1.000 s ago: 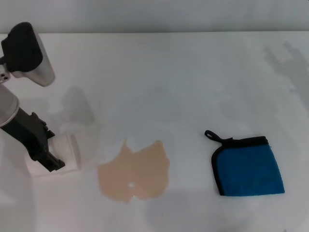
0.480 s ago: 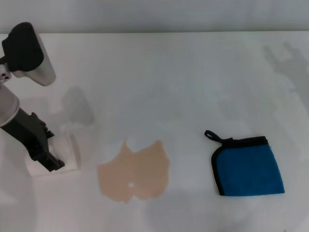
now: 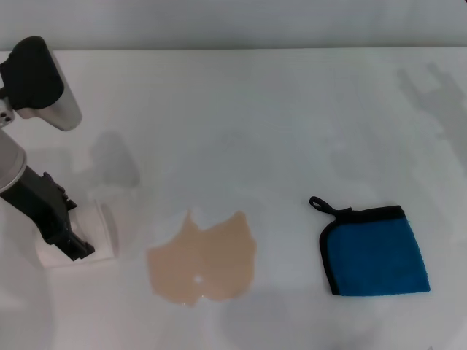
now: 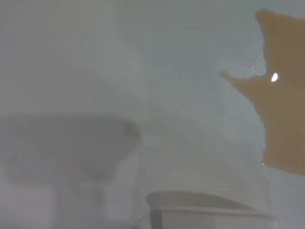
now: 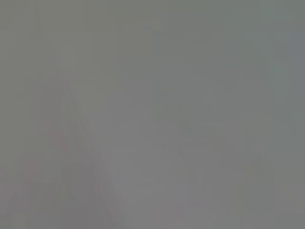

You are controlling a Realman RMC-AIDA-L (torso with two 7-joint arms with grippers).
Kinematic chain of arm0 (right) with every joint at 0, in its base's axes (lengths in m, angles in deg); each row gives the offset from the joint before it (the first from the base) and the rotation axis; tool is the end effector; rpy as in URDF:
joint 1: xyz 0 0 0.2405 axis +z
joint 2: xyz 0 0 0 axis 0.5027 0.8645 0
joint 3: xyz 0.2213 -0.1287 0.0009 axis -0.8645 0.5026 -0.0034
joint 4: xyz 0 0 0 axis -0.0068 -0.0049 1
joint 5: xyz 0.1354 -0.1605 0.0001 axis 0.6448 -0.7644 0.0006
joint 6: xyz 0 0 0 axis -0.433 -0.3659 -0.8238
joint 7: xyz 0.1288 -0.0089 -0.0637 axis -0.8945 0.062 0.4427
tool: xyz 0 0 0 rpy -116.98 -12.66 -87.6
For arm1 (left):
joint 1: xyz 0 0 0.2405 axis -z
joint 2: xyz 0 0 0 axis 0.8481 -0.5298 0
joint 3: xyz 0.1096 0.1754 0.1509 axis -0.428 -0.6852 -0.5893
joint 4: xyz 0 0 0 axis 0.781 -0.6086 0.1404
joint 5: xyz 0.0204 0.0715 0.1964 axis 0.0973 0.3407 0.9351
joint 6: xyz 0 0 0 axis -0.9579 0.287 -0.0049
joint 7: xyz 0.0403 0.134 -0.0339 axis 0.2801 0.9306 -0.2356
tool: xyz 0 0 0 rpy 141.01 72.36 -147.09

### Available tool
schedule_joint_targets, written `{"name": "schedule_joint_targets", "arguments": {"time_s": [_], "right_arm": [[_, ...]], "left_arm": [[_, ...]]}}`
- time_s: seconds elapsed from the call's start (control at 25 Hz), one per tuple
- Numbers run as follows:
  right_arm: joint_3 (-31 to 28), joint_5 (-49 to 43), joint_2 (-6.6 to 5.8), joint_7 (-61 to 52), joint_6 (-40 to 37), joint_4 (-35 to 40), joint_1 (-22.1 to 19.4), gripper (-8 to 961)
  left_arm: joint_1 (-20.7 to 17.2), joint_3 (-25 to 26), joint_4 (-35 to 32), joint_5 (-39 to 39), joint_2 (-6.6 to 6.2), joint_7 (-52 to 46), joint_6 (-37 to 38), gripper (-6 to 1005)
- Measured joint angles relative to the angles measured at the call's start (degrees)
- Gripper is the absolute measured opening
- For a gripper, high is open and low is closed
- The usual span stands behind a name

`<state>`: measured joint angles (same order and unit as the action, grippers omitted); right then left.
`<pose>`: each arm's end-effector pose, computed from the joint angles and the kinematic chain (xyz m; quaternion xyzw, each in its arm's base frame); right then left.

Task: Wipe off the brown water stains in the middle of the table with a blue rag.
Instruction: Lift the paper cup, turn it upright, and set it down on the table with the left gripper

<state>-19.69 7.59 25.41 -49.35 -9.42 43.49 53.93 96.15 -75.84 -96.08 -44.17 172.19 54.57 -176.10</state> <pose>0.3052 0.3768 0.0593 -0.6660 0.3385 0.4729 0.4671 -0.2464 0.3541 0.0168 -0.9393 -0.2023 0.2654 0.0792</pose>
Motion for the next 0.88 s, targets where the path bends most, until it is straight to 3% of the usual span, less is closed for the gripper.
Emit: {"name": "schedule_joint_targets", "arguments": {"time_s": [0.36,0.88], "right_arm": [[0.0,0.0,0.01,-0.2,0.0,0.0,-0.29,838],[-0.36,0.0,-0.07,-0.17,-0.33,0.0,-0.46,838]], "left_arm": [[-0.28,0.5,0.04,-0.42,0.06,-0.52,0.5,859],[0.27,1.39,-0.99,-0.9,-0.02,-2.19,0.24,772]]}}
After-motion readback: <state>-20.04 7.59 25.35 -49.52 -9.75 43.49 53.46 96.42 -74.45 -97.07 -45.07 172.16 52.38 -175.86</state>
